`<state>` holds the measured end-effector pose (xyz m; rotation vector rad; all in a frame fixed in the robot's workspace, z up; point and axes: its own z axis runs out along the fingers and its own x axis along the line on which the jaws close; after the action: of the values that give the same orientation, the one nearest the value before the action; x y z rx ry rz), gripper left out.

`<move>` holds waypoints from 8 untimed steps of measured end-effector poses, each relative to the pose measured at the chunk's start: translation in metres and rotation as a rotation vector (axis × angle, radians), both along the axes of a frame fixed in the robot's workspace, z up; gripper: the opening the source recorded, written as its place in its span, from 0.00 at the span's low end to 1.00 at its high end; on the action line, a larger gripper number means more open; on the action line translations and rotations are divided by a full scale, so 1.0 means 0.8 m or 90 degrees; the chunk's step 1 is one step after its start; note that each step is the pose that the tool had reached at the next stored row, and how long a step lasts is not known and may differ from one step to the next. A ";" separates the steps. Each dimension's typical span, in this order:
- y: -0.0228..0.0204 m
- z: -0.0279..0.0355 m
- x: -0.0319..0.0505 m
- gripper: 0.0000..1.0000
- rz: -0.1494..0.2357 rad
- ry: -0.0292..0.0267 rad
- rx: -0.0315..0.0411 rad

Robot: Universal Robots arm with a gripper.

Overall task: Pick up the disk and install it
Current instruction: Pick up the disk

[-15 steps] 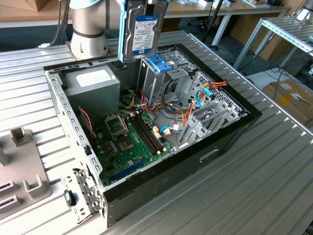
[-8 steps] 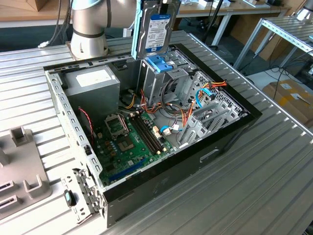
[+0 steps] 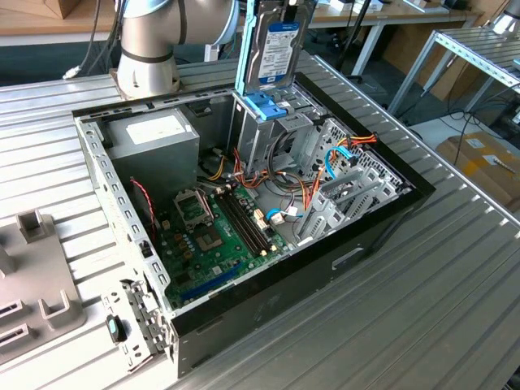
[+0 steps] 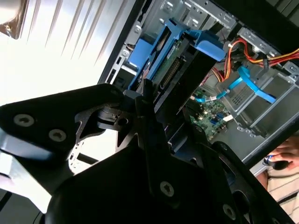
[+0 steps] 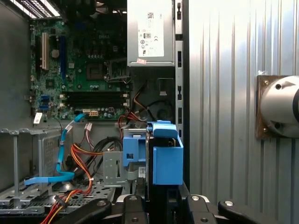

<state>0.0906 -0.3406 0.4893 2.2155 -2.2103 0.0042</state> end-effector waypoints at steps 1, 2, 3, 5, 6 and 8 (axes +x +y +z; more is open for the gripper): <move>0.0000 0.0000 0.000 0.35 0.000 0.0000 -0.0001; -0.0001 0.0001 0.000 0.35 0.000 0.0000 -0.0001; -0.0001 0.0001 0.000 0.35 0.000 0.0000 -0.0001; -0.0003 0.0000 0.000 0.35 0.000 0.0000 -0.0002; -0.0013 0.0001 0.000 0.35 0.000 0.0000 -0.0005; -0.0037 0.0001 0.001 0.35 0.000 0.0000 -0.0006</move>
<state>0.0910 -0.3436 0.4893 2.2151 -2.2097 0.0052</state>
